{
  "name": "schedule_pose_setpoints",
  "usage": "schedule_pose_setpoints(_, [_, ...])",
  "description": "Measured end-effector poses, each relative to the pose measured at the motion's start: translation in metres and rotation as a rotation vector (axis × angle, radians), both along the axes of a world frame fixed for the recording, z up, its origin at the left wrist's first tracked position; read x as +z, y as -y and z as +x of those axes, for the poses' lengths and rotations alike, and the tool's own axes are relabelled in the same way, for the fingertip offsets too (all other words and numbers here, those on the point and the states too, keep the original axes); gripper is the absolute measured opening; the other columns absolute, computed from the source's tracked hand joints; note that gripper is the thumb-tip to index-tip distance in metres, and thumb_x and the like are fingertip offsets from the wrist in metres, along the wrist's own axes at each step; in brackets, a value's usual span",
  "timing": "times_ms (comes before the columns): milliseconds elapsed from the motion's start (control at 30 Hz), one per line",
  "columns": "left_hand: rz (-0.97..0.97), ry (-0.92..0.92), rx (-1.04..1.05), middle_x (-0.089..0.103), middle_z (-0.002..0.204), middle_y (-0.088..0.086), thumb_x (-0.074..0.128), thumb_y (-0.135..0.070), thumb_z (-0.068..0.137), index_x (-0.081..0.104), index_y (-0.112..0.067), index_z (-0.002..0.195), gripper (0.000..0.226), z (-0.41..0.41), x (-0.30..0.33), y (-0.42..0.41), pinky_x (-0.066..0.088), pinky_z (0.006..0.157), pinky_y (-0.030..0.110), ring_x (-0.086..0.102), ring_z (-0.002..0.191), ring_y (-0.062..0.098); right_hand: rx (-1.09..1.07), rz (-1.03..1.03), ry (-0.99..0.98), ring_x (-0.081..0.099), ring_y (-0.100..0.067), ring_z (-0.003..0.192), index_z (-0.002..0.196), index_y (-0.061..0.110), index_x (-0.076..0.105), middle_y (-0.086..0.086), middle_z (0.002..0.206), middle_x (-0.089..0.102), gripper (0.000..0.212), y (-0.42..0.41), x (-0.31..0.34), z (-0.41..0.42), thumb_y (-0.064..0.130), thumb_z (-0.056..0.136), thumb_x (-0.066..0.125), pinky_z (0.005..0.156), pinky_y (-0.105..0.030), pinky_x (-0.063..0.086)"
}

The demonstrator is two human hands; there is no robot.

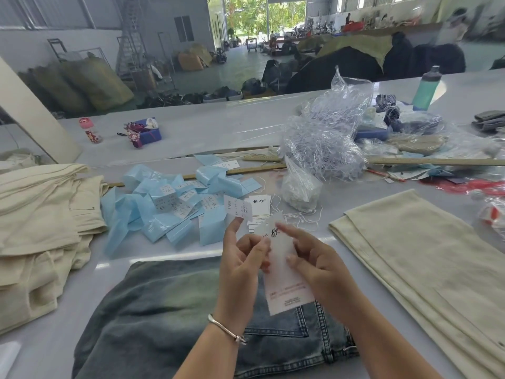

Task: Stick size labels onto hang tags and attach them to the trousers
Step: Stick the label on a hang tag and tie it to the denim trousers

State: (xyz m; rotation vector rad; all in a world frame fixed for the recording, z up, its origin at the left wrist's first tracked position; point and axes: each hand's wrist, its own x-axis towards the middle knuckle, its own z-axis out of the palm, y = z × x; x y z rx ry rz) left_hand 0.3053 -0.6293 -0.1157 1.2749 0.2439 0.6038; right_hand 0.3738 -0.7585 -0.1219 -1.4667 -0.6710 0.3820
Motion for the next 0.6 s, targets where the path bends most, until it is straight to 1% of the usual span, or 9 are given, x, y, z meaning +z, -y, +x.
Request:
schedule_pose_setpoints(67, [0.031, -0.031, 0.092, 0.054, 0.086, 0.0, 0.063, -0.008, 0.091, 0.054, -0.027, 0.117, 0.034, -0.001, 0.002, -0.002, 0.047, 0.065, 0.022, 0.052, 0.074, 0.013, -0.044, 0.006, -0.097, 0.064, -0.015, 0.081, 0.123, 0.036, 0.062, 0.002, 0.102, 0.071, 0.048, 0.002, -0.002, 0.003, 0.005, 0.087, 0.058, 0.069, -0.027, 0.05])
schedule_pose_setpoints(133, [0.091, -0.068, 0.151, 0.058, 0.103, 0.005, 0.068, -0.022, 0.081, 0.061, -0.024, 0.105, 0.024, -0.003, 0.007, -0.004, 0.048, 0.081, 0.028, 0.057, 0.092, 0.018, -0.019, 0.007, -0.225, 0.067, -0.013, 0.088, 0.13, 0.019, 0.057, -0.003, 0.109, 0.071, 0.058, 0.005, -0.004, 0.006, -0.013, 0.082, 0.062, 0.072, -0.025, 0.053])
schedule_pose_setpoints(167, [0.121, -0.084, 0.153, 0.058, 0.114, 0.007, 0.067, -0.027, 0.076, 0.064, -0.022, 0.099, 0.024, -0.005, 0.011, -0.004, 0.049, 0.086, 0.027, 0.059, 0.101, 0.017, -0.01, -0.003, -0.259, 0.067, -0.014, 0.09, 0.133, 0.015, 0.054, -0.005, 0.11, 0.07, 0.066, 0.007, -0.004, 0.007, -0.019, 0.078, 0.063, 0.073, -0.027, 0.054])
schedule_pose_setpoints(233, [0.177, -0.127, 0.128, 0.052, 0.128, -0.001, 0.067, -0.032, 0.07, 0.069, -0.024, 0.087, 0.019, -0.008, 0.016, -0.003, 0.047, 0.086, 0.019, 0.058, 0.107, 0.0, -0.018, -0.01, -0.273, 0.067, -0.017, 0.093, 0.139, 0.011, 0.047, -0.011, 0.113, 0.068, 0.075, 0.009, -0.004, 0.009, -0.023, 0.073, 0.064, 0.081, -0.035, 0.056])
schedule_pose_setpoints(267, [0.214, -0.165, 0.108, 0.049, 0.13, -0.008, 0.069, -0.034, 0.067, 0.07, -0.026, 0.081, 0.016, -0.008, 0.017, -0.001, 0.046, 0.091, 0.021, 0.056, 0.11, -0.004, -0.023, -0.008, -0.266, 0.066, -0.018, 0.094, 0.141, 0.011, 0.044, -0.012, 0.114, 0.068, 0.079, 0.009, -0.004, 0.009, -0.023, 0.073, 0.064, 0.084, -0.037, 0.056])
schedule_pose_setpoints(333, [0.283, -0.237, 0.072, 0.045, 0.132, -0.017, 0.072, -0.038, 0.064, 0.07, -0.03, 0.075, 0.014, -0.008, 0.015, 0.002, 0.044, 0.103, 0.04, 0.052, 0.122, 0.009, -0.015, 0.005, -0.256, 0.068, -0.019, 0.094, 0.145, 0.013, 0.038, -0.009, 0.111, 0.07, 0.084, 0.009, -0.003, 0.007, -0.023, 0.073, 0.064, 0.081, -0.036, 0.057])
schedule_pose_setpoints(367, [0.306, -0.262, 0.068, 0.043, 0.132, -0.019, 0.073, -0.04, 0.064, 0.069, -0.03, 0.074, 0.015, -0.007, 0.014, 0.004, 0.043, 0.104, 0.047, 0.052, 0.125, 0.017, -0.005, 0.016, -0.252, 0.069, -0.017, 0.093, 0.146, 0.014, 0.036, -0.006, 0.109, 0.071, 0.086, 0.009, -0.002, 0.006, -0.024, 0.074, 0.063, 0.076, -0.033, 0.057])
schedule_pose_setpoints(433, [0.324, -0.281, 0.081, 0.042, 0.132, -0.019, 0.074, -0.044, 0.063, 0.069, -0.029, 0.074, 0.019, -0.007, 0.013, 0.008, 0.044, 0.103, 0.051, 0.051, 0.125, 0.025, 0.024, 0.042, -0.243, 0.069, -0.016, 0.095, 0.147, 0.017, 0.031, -0.003, 0.111, 0.072, 0.088, 0.009, -0.002, 0.004, -0.025, 0.075, 0.061, 0.072, -0.026, 0.056])
schedule_pose_setpoints(600, [0.306, -0.272, 0.09, 0.04, 0.132, -0.022, 0.075, -0.053, 0.061, 0.069, -0.033, 0.078, 0.027, -0.005, 0.015, 0.015, 0.048, 0.099, 0.049, 0.054, 0.123, 0.025, 0.031, 0.057, -0.204, 0.068, -0.017, 0.098, 0.149, 0.016, 0.027, -0.004, 0.116, 0.07, 0.091, 0.009, -0.004, 0.005, -0.027, 0.075, 0.059, 0.074, -0.025, 0.054])
